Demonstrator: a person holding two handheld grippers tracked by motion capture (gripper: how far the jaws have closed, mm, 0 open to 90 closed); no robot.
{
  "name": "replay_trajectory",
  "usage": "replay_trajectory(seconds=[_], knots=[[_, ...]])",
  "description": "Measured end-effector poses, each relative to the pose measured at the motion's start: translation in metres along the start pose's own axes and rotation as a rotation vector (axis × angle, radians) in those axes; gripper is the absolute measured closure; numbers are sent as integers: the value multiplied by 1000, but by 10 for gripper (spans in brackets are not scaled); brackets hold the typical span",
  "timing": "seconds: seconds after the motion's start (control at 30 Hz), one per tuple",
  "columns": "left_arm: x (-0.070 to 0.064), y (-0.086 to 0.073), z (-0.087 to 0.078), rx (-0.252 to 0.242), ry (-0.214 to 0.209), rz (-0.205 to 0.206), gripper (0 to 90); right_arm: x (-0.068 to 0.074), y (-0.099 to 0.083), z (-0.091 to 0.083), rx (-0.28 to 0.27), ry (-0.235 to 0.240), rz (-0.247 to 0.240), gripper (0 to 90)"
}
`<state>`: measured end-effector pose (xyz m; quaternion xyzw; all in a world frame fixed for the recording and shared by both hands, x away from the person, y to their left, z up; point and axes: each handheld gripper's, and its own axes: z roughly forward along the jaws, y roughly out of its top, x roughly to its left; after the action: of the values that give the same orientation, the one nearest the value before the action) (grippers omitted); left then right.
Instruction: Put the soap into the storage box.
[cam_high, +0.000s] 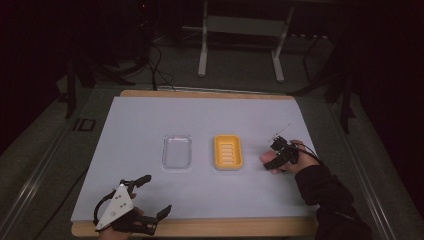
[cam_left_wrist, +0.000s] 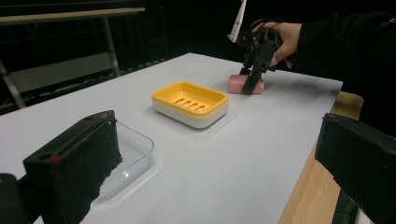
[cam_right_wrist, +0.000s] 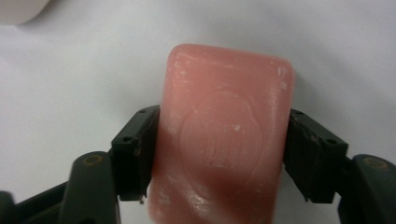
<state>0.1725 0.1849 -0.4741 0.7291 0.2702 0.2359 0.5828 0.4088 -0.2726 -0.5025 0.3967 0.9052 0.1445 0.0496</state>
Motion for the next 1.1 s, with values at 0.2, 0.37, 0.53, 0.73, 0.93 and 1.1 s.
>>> replay_trajectory(seconds=[0.2, 0.37, 0.53, 0.73, 0.93, 1.1], knots=[[0, 0, 0, -1, -1, 0, 3, 4, 2, 0, 9, -41, 52, 363], [0, 0, 1, -3, 0, -3, 3, 5, 4, -1, 26, -71, 145, 367], [1, 1, 1, -4, -2, -3, 3, 8, 5, -6, 36, -105, 233, 369], [1, 1, 3, -4, 0, -9, 3, 8, 6, -10, 52, -102, 345, 369], [3, 1, 3, -6, 2, -11, 3, 13, 13, -18, 52, -125, 389, 370], [3, 1, 5, 0, 0, -8, 3, 18, 24, -30, 25, -170, 405, 370]])
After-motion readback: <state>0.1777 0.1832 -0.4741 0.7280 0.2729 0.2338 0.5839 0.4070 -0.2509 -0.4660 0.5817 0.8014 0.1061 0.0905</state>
